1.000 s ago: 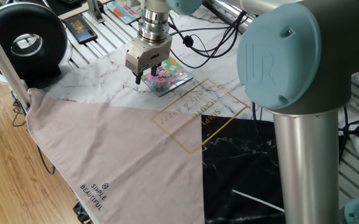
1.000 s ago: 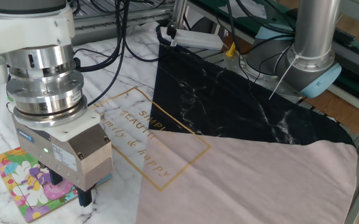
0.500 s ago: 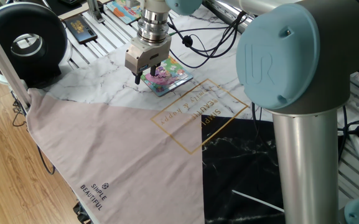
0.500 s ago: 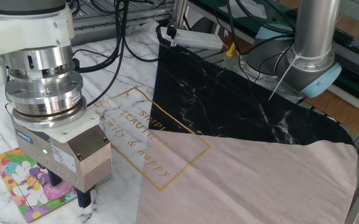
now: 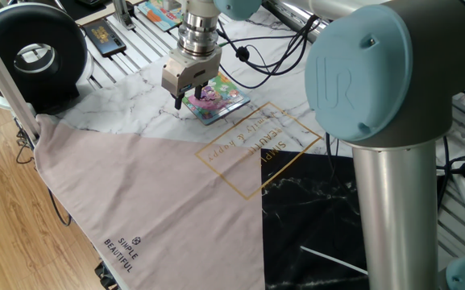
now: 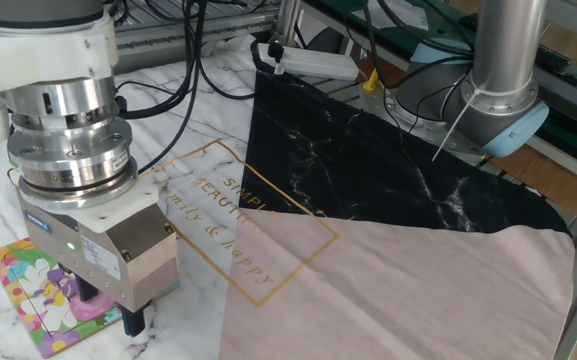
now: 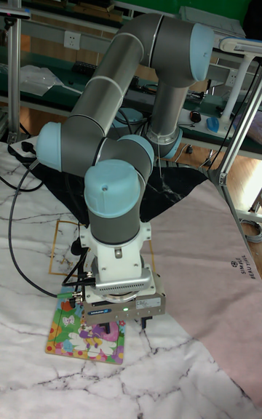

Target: Assemble one piece of a puzzle

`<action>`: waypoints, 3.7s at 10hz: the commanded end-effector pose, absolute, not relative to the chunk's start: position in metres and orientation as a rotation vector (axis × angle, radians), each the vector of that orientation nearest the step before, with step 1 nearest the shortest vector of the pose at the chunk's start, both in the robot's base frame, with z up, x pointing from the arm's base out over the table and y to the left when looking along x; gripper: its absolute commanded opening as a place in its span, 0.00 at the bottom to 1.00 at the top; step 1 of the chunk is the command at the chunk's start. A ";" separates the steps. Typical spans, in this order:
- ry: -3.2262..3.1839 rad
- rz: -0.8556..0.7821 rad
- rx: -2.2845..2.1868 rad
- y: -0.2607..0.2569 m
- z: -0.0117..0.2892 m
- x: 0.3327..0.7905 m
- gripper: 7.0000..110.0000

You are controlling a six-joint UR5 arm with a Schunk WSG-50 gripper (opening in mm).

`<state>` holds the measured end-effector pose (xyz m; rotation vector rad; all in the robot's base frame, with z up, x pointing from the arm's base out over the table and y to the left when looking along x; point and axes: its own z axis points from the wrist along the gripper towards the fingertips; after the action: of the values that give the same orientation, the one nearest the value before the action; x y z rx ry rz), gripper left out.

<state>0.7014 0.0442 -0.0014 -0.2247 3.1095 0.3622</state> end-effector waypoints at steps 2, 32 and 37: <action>3.102 0.341 -0.226 0.040 -0.001 0.704 0.57; 3.180 0.102 -0.413 -0.008 0.010 0.667 0.97; 3.154 0.154 -0.398 0.000 0.005 0.673 0.97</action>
<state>0.6713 -0.0040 0.0059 -0.4134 3.1625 0.1172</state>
